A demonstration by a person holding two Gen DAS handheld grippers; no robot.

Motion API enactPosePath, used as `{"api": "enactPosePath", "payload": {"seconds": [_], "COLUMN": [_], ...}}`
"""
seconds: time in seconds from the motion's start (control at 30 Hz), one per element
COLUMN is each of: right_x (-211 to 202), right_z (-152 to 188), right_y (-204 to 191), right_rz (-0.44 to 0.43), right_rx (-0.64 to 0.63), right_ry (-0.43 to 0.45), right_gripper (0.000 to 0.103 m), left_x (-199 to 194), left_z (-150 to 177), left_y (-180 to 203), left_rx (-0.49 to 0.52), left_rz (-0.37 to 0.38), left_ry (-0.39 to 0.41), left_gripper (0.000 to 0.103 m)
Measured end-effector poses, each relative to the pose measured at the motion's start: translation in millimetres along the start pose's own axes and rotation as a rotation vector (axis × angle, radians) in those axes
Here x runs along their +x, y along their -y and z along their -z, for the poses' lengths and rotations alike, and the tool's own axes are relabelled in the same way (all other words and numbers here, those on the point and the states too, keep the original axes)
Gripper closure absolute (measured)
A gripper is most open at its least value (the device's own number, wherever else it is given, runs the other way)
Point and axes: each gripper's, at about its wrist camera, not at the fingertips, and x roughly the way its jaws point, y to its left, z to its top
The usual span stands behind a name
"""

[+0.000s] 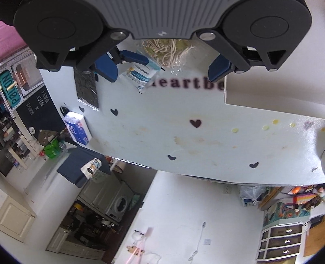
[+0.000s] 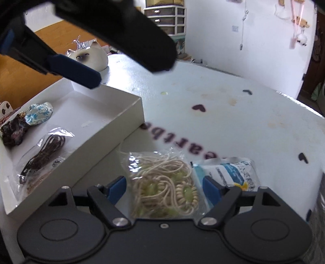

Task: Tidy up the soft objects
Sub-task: 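Grasp the white sachet with left tool while right grasps bagged bead necklace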

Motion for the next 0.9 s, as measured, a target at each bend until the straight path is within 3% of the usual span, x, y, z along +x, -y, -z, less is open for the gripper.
{"api": "enactPosePath", "payload": {"seconds": [0.07,0.2,0.3,0.4,0.53,0.73,0.9], "right_x": [8,6,-3,-13,-28,-45,-56], "right_z": [0,4,12,22,36,50,58], "right_y": [3,-3,-5,-8,-5,12,25], "right_rz": [-0.022,-0.04,-0.063,-0.071,-0.082,-0.106,-0.075], "right_rx": [-0.014,-0.059,-0.056,-0.065,-0.051,0.004,0.048], "right_ry": [-0.019,-0.032,-0.043,-0.059,-0.082,-0.11,-0.127], "right_gripper": [0.017,0.03,0.034,0.035,0.036,0.036,0.036], "left_x": [4,19,36,61,96,139,158], "left_z": [-3,-9,-11,-8,-4,2,4], "left_y": [-2,1,8,18,30,48,56], "left_rx": [-0.015,-0.016,0.014,0.092,0.182,0.305,0.355], "left_rz": [-0.005,-0.014,-0.002,0.039,0.04,0.036,0.045], "left_ry": [-0.006,-0.035,-0.07,-0.128,-0.194,-0.236,-0.26], "left_gripper": [0.01,0.016,0.016,0.016,0.016,0.017,0.032]}}
